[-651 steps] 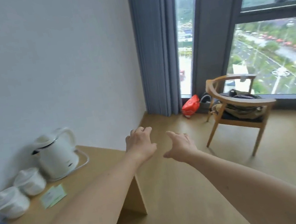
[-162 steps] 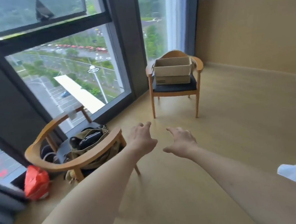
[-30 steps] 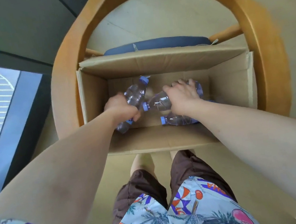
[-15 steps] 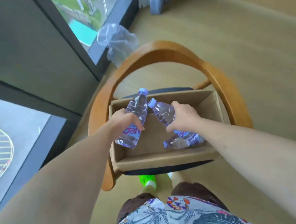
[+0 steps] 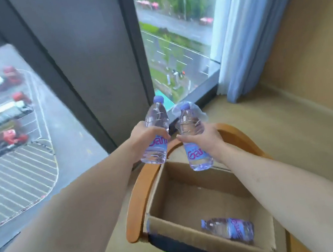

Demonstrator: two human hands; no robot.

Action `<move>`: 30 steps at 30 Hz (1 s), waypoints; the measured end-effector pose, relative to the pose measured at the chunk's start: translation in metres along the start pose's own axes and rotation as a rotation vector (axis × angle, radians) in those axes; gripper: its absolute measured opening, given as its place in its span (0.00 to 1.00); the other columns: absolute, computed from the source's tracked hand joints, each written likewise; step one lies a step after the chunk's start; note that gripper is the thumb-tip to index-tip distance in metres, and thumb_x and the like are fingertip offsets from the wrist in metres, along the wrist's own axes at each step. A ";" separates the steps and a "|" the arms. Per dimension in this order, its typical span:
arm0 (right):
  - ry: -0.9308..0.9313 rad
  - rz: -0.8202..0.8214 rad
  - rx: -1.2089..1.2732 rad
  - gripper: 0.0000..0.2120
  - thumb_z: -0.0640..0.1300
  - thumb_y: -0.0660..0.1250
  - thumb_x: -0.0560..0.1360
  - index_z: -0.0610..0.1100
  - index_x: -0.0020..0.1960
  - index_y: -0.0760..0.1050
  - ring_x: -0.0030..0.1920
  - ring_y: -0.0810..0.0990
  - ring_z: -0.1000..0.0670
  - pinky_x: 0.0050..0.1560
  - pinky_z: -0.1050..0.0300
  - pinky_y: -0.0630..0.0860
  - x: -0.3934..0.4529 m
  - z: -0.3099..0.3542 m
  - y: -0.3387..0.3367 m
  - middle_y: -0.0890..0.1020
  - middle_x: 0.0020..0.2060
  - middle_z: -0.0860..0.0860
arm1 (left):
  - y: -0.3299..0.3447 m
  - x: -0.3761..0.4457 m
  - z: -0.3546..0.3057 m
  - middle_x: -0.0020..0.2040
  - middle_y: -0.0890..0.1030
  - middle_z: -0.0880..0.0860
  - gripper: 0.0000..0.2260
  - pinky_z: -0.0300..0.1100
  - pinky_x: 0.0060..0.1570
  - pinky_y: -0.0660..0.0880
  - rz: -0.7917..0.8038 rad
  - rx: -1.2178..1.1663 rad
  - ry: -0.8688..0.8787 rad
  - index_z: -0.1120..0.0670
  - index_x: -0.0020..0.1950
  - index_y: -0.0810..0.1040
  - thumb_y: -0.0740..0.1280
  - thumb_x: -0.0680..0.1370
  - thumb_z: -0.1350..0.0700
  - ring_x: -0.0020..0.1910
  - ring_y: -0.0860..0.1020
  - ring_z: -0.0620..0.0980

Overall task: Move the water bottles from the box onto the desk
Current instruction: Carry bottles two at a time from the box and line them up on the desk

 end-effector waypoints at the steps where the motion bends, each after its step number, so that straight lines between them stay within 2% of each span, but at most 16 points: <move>1: -0.017 0.029 0.049 0.38 0.66 0.84 0.51 0.54 0.55 0.79 0.41 0.86 0.57 0.42 0.58 0.82 0.000 0.008 0.004 0.86 0.40 0.58 | -0.009 -0.007 -0.005 0.35 0.85 0.54 0.19 0.39 0.27 0.79 -0.052 -0.015 0.015 0.55 0.47 0.80 0.81 0.59 0.57 0.28 0.83 0.49; 4: -0.038 0.141 0.148 0.32 0.62 0.84 0.55 0.53 0.54 0.77 0.42 0.88 0.53 0.40 0.57 0.82 -0.005 0.028 0.023 0.86 0.39 0.58 | -0.036 -0.031 -0.007 0.39 0.85 0.53 0.21 0.39 0.27 0.78 -0.190 -0.098 0.018 0.51 0.52 0.77 0.81 0.64 0.55 0.30 0.85 0.47; 6: -0.045 0.226 0.175 0.30 0.59 0.84 0.56 0.52 0.52 0.78 0.41 0.88 0.51 0.39 0.56 0.83 -0.011 0.043 0.040 0.86 0.38 0.57 | -0.052 -0.051 0.001 0.46 0.85 0.56 0.27 0.42 0.33 0.81 -0.256 -0.170 -0.003 0.50 0.58 0.76 0.82 0.63 0.51 0.38 0.87 0.51; 8: -0.063 0.305 0.168 0.28 0.57 0.84 0.57 0.51 0.52 0.78 0.41 0.88 0.51 0.39 0.56 0.83 -0.020 0.057 0.060 0.86 0.38 0.55 | -0.067 -0.075 0.011 0.48 0.86 0.56 0.30 0.47 0.40 0.82 -0.316 -0.239 -0.011 0.51 0.59 0.78 0.83 0.61 0.47 0.45 0.87 0.54; 12: -0.123 0.433 0.142 0.26 0.55 0.84 0.60 0.50 0.52 0.78 0.39 0.88 0.52 0.35 0.58 0.82 -0.050 0.084 0.111 0.87 0.42 0.51 | -0.108 -0.135 0.035 0.42 0.86 0.55 0.26 0.46 0.44 0.79 -0.462 -0.317 0.019 0.55 0.51 0.84 0.84 0.58 0.48 0.43 0.84 0.54; 14: -0.165 0.524 0.092 0.27 0.57 0.83 0.61 0.51 0.53 0.77 0.40 0.87 0.53 0.34 0.61 0.81 -0.074 0.097 0.141 0.86 0.44 0.51 | -0.132 -0.172 0.049 0.44 0.86 0.54 0.29 0.43 0.42 0.76 -0.561 -0.317 0.021 0.58 0.55 0.83 0.84 0.58 0.48 0.43 0.83 0.52; 16: -0.198 0.623 0.050 0.28 0.55 0.84 0.61 0.48 0.54 0.77 0.42 0.88 0.50 0.37 0.56 0.83 -0.102 0.107 0.174 0.86 0.46 0.49 | -0.155 -0.212 0.066 0.45 0.86 0.55 0.32 0.38 0.35 0.76 -0.663 -0.341 0.024 0.59 0.57 0.82 0.83 0.56 0.48 0.39 0.84 0.48; 18: -0.236 0.712 0.017 0.27 0.53 0.84 0.62 0.46 0.54 0.76 0.44 0.88 0.46 0.42 0.50 0.84 -0.139 0.116 0.207 0.86 0.47 0.46 | -0.176 -0.259 0.086 0.49 0.85 0.57 0.37 0.40 0.38 0.77 -0.772 -0.382 0.019 0.57 0.61 0.78 0.83 0.55 0.48 0.44 0.85 0.49; 21: -0.312 0.857 -0.044 0.21 0.50 0.83 0.65 0.43 0.51 0.79 0.40 0.87 0.46 0.36 0.57 0.82 -0.209 0.126 0.256 0.87 0.44 0.44 | -0.204 -0.337 0.123 0.53 0.83 0.57 0.40 0.43 0.45 0.78 -0.916 -0.417 0.019 0.56 0.68 0.74 0.85 0.59 0.50 0.51 0.83 0.53; 24: -0.359 1.018 -0.075 0.20 0.48 0.83 0.67 0.39 0.51 0.81 0.38 0.87 0.46 0.38 0.54 0.84 -0.294 0.125 0.300 0.87 0.43 0.42 | -0.223 -0.430 0.167 0.55 0.84 0.59 0.41 0.50 0.52 0.82 -1.058 -0.449 -0.021 0.58 0.68 0.76 0.85 0.58 0.50 0.53 0.84 0.56; 26: -0.378 1.112 -0.080 0.14 0.45 0.82 0.67 0.41 0.45 0.80 0.33 0.85 0.49 0.35 0.55 0.83 -0.356 0.118 0.322 0.85 0.37 0.45 | -0.226 -0.499 0.195 0.54 0.84 0.63 0.40 0.56 0.57 0.82 -1.145 -0.478 -0.048 0.61 0.65 0.78 0.84 0.56 0.50 0.51 0.84 0.59; 28: -0.397 1.196 -0.063 0.12 0.42 0.82 0.67 0.44 0.42 0.79 0.29 0.84 0.51 0.30 0.58 0.81 -0.420 0.109 0.341 0.84 0.32 0.47 | -0.222 -0.567 0.223 0.51 0.85 0.65 0.35 0.58 0.54 0.83 -1.225 -0.518 -0.076 0.62 0.59 0.82 0.84 0.56 0.52 0.45 0.85 0.59; 30: -0.402 1.272 -0.082 0.13 0.43 0.83 0.65 0.43 0.44 0.81 0.31 0.85 0.49 0.31 0.57 0.82 -0.484 0.096 0.357 0.86 0.34 0.45 | -0.211 -0.634 0.248 0.44 0.86 0.61 0.28 0.51 0.44 0.84 -1.325 -0.562 -0.095 0.60 0.52 0.83 0.84 0.55 0.53 0.39 0.84 0.57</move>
Point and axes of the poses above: each hand's wrist, its own x-axis towards the middle knuckle, its own y-axis out of the palm, z = x × y, the point moved 6 cm from there along x, towards the middle knuckle
